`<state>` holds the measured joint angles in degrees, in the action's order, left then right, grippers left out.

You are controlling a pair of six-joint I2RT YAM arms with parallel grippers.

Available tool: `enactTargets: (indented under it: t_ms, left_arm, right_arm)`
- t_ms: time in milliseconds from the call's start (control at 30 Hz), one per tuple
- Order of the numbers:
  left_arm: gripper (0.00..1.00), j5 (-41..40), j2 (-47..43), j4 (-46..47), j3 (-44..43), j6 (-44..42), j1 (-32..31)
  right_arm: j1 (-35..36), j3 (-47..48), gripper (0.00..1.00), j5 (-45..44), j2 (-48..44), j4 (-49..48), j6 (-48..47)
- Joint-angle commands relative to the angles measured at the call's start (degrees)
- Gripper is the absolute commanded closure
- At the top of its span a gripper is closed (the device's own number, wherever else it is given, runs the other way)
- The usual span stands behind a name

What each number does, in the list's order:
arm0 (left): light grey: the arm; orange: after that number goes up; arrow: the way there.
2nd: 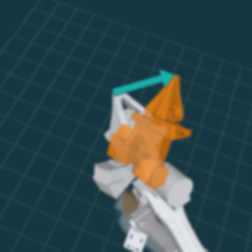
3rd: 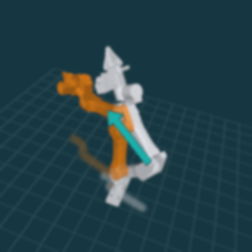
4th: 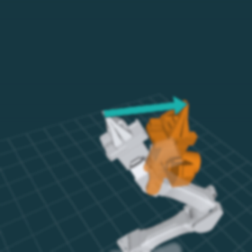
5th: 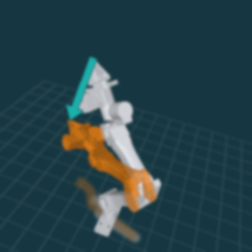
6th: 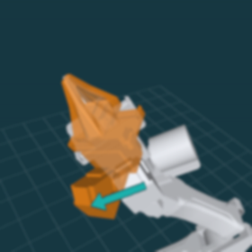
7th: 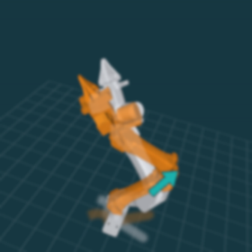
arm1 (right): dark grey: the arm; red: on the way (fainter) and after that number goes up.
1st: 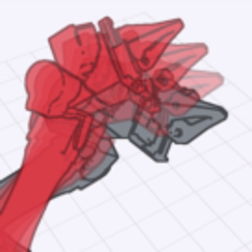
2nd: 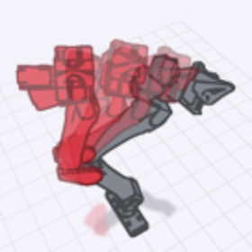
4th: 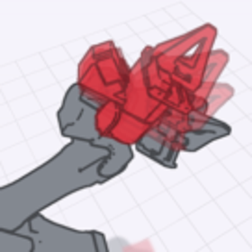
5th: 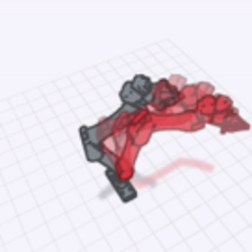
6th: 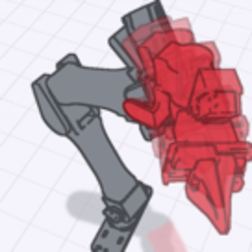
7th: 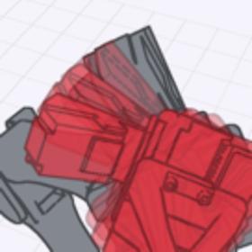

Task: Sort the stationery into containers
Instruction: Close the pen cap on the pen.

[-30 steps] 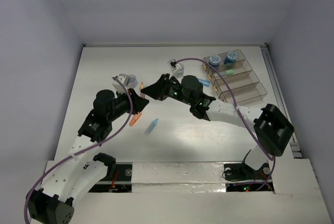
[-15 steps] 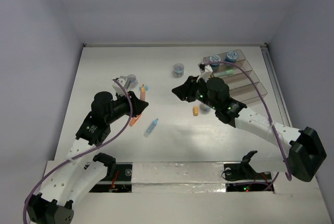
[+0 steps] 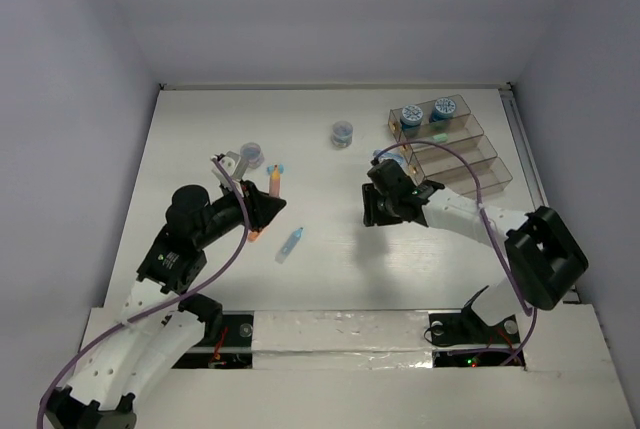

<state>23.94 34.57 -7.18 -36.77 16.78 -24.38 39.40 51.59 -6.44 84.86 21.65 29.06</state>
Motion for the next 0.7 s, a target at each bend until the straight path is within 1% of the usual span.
enactTargets:
  t_ms: [0,100,200,467,633,667]
  left_arm:
    - [1.00,0.14,-1.17,1.56,-0.75,-0.52,-0.67]
    - [1.00,-0.04,-1.61,1.47,-0.58,-0.51,-1.19]
    - [1.00,-0.04,-1.78,1.47,-0.67,-0.52,-1.19]
    - [1.00,-0.04,-1.78,1.47,-0.58,-0.43,-1.19]
    - [1.00,-0.13,-1.70,1.55,-0.67,-0.43,-1.19]
    - [1.00,-0.21,-1.70,1.55,-0.67,-0.43,-1.19]
  right_arm:
    - [-0.81,4.39,0.49,-3.32,2.23,2.96,-1.81]
    - [-1.34,6.15,0.43,-3.93,4.69,2.87,-2.42]
    - [-2.48,7.20,0.34,-3.23,7.24,2.09,-3.13]
    - [-3.01,8.70,0.32,-1.74,11.99,0.15,-3.83]
    - [-3.01,7.39,0.33,0.89,11.91,-1.08,-3.66]
    - [-3.01,6.95,0.33,3.16,11.12,-1.87,-3.40]
